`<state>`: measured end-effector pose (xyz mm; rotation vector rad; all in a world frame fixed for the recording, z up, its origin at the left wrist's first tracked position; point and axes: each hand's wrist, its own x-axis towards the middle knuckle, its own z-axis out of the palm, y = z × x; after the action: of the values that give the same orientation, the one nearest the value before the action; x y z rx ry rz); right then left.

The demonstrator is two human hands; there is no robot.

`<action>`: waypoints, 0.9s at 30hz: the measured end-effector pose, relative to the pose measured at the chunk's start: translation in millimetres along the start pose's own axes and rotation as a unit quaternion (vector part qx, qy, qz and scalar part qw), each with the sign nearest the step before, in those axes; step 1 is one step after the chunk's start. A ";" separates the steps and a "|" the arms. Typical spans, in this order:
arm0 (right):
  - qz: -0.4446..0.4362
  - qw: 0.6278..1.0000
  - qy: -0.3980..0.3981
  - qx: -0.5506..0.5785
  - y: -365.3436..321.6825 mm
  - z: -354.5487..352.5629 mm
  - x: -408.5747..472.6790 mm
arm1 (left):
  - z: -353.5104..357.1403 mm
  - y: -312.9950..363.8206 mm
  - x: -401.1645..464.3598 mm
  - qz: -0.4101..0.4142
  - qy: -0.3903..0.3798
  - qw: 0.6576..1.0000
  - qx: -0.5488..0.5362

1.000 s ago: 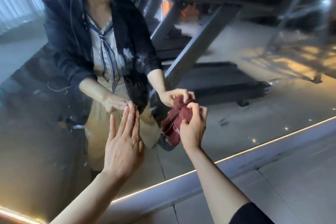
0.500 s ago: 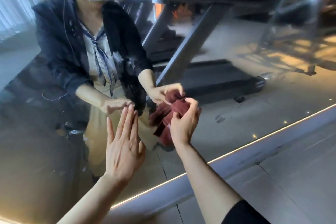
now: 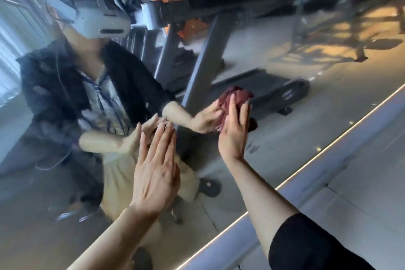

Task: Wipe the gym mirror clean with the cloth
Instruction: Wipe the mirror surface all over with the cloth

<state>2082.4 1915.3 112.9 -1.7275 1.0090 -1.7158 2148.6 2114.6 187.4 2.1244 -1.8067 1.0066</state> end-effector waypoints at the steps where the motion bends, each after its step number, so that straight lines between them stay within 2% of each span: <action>1: 0.082 0.995 0.045 0.029 4.7 -0.9 22.3 | 0.5 5.4 8.3 0.012 -0.004 1.000 0.004; 2: 0.128 0.988 0.076 0.044 3.8 0.1 30.4 | 2.5 11.2 16.5 0.025 -0.012 1.000 0.010; 3: 0.127 0.987 0.085 0.038 -0.2 3.1 24.5 | 4.7 16.9 25.2 0.037 -0.019 0.999 0.012; 7: -0.057 0.998 0.000 0.034 -9.2 9.4 -39.1 | 12.2 36.9 66.7 0.069 -0.012 0.997 0.016; 9: -0.088 0.994 -0.013 0.057 13.9 1.1 -16.6 | 16.5 48.8 86.8 0.086 -0.018 0.996 0.025; 11: -0.038 0.998 0.009 0.055 38.7 -17.5 40.3 | 23.1 63.2 104.3 0.110 -0.025 0.992 0.049; 15: 0.152 0.986 0.061 0.023 65.3 -51.2 143.2 | 37.5 85.4 123.8 0.147 -0.040 0.984 0.090; 16: 0.163 0.983 0.085 0.009 66.9 -49.4 146.2 | 39.8 90.5 131.0 0.142 -0.043 0.984 0.096; 18: 0.122 0.985 0.121 -0.012 60.5 -34.3 114.3 | 43.9 98.8 146.6 0.122 -0.044 0.987 0.098; 21: 0.062 0.996 0.061 0.002 46.0 -14.6 40.5 | 52.2 107.2 168.8 0.112 -0.046 0.988 0.099; 23: 0.047 0.997 0.060 0.024 64.8 -24.4 61.6 | 58.3 111.3 178.2 0.112 -0.049 0.987 0.104; 24: 0.073 0.994 0.073 0.031 80.8 -31.0 89.2 | 61.2 113.7 182.0 0.116 -0.050 0.986 0.105; 27: 0.225 0.968 0.112 0.020 121.8 -53.6 179.8 | 67.6 124.6 187.9 0.138 -0.047 0.983 0.112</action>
<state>1998.3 1708.9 132.1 -1.1758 1.3364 -1.6324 2065.0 1895.9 211.6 2.1152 -2.1752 1.2453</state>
